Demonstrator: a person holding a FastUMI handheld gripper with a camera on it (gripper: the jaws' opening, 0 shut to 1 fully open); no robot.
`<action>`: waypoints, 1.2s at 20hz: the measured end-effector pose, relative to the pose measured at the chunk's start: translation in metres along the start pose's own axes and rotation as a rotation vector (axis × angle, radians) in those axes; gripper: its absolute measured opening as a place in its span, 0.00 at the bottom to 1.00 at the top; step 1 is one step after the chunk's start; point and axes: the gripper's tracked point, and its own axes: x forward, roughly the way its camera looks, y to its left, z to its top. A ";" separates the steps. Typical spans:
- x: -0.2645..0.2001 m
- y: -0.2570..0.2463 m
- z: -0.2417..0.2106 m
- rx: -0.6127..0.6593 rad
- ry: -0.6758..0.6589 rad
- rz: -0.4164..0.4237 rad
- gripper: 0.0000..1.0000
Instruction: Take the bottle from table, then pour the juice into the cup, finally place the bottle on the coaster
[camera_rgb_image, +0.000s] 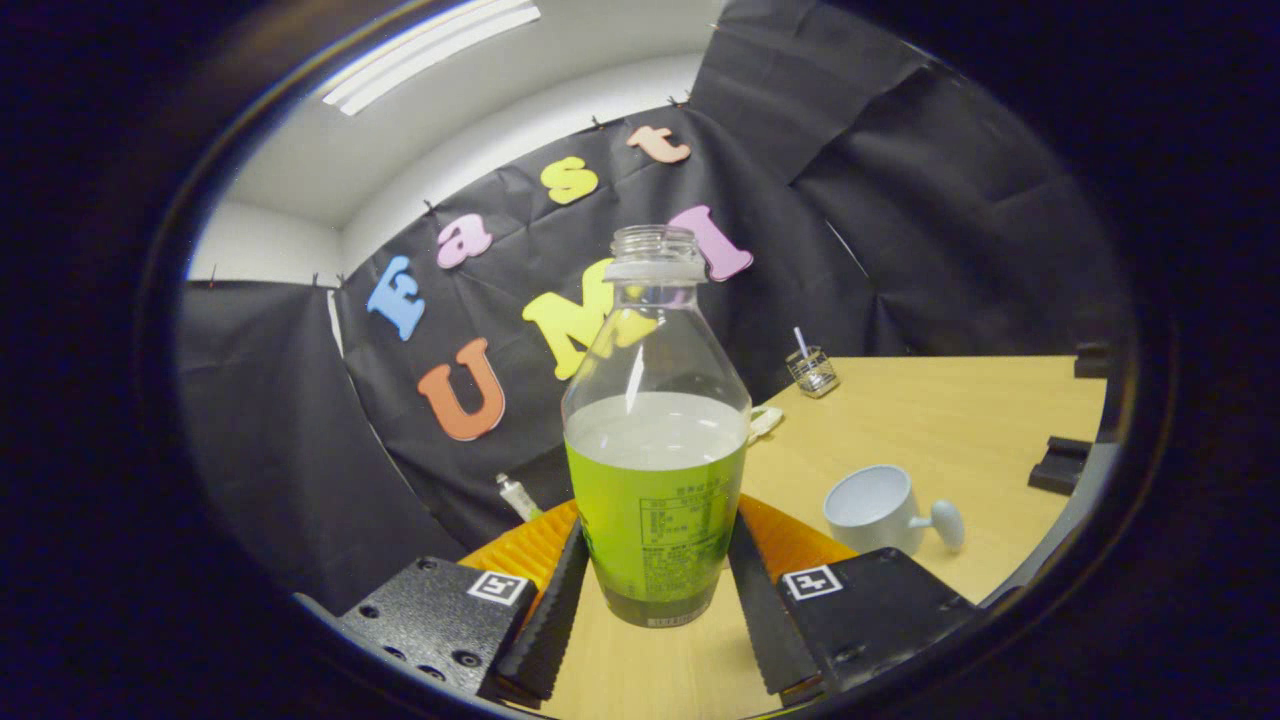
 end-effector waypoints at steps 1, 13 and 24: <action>-0.001 -0.003 0.002 -0.049 -0.005 -0.017 0.78; 0.067 0.001 0.029 -0.356 -0.043 -0.132 0.78; 0.178 -0.003 -0.008 -0.480 0.098 -0.152 0.80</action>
